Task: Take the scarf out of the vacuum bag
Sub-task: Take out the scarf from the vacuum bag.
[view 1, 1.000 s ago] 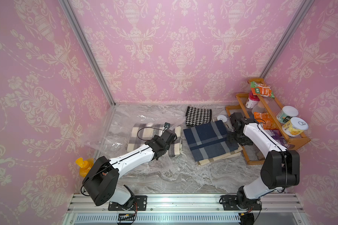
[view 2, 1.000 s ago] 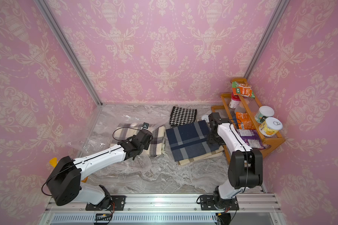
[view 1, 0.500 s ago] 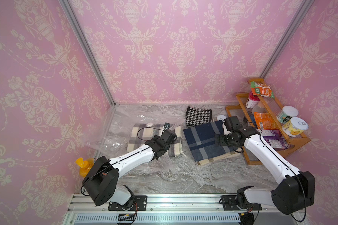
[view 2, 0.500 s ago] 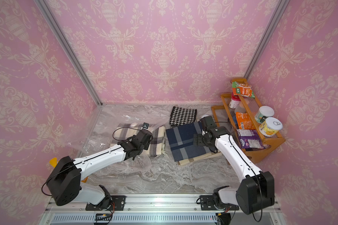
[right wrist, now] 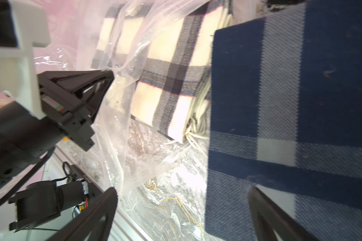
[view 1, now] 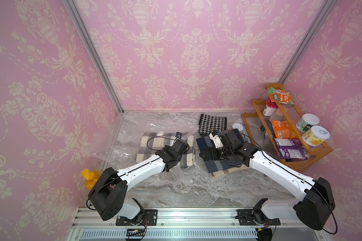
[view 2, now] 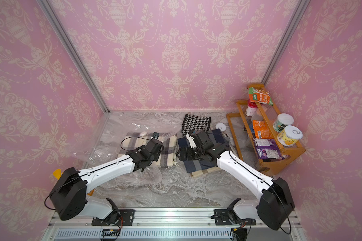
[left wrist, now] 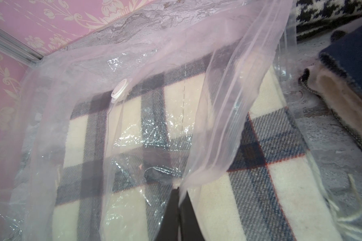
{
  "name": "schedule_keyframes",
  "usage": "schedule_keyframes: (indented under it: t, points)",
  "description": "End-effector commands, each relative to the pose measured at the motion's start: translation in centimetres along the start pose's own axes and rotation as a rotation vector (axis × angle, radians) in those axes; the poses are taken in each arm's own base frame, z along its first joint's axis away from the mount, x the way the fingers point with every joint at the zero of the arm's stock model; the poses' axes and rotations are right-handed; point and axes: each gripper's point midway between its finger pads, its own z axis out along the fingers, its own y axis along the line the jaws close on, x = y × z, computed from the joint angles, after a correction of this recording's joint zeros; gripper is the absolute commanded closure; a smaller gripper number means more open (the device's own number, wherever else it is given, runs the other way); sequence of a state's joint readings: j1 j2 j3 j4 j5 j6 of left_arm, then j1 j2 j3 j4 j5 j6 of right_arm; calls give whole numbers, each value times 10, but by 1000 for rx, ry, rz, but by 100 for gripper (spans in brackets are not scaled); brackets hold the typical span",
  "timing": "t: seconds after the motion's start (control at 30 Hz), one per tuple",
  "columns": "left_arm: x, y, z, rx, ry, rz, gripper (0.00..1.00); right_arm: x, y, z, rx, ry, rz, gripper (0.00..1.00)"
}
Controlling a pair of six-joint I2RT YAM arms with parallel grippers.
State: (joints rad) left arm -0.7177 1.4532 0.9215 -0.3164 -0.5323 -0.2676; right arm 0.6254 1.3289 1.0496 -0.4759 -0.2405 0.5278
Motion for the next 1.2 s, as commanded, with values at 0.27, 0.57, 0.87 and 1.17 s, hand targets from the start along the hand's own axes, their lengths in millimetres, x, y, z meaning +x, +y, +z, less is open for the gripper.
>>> schedule_keyframes:
  t: [0.27, 0.57, 0.87, 1.17]
  points:
    - [8, 7, -4, -14, 24, 4, 100, 14, 49, 71, -123, 66, 16, 5]
    - [14, 16, 2, -6, 40, -47, 100, -11, 34, 117, 23, 20, -29, 2]
    - [20, 33, 1, -46, 53, -73, 100, -23, 11, 148, 167, 14, -12, 0]
    - [26, 51, -1, -97, 64, -111, 100, -25, -11, 159, 302, 26, -12, 0]
